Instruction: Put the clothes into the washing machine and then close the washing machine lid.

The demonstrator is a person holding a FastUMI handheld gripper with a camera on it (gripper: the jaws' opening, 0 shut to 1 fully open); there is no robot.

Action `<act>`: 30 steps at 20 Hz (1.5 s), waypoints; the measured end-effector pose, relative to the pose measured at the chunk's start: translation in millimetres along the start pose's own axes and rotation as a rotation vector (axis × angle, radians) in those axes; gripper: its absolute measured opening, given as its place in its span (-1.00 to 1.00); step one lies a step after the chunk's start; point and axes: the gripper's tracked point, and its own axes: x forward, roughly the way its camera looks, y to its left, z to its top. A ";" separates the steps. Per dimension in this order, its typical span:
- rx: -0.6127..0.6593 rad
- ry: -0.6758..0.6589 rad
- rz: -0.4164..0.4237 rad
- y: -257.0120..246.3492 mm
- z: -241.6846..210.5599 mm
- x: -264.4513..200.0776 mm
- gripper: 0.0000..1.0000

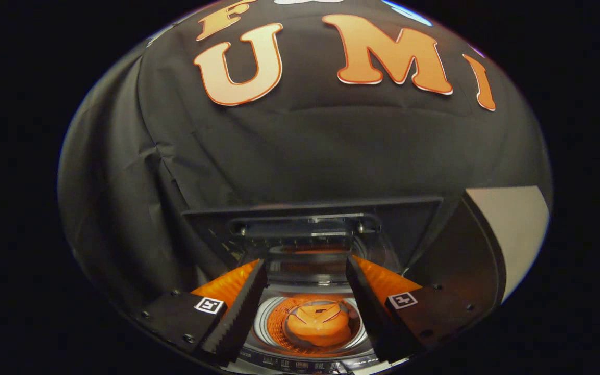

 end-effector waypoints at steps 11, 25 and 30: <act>-0.002 -0.082 -0.028 -3.5 63.0 27.8 0.97; -0.032 -0.095 -0.040 2.6 37.7 18.0 0.95; -0.053 -0.139 -0.046 6.8 21.0 -5.7 0.95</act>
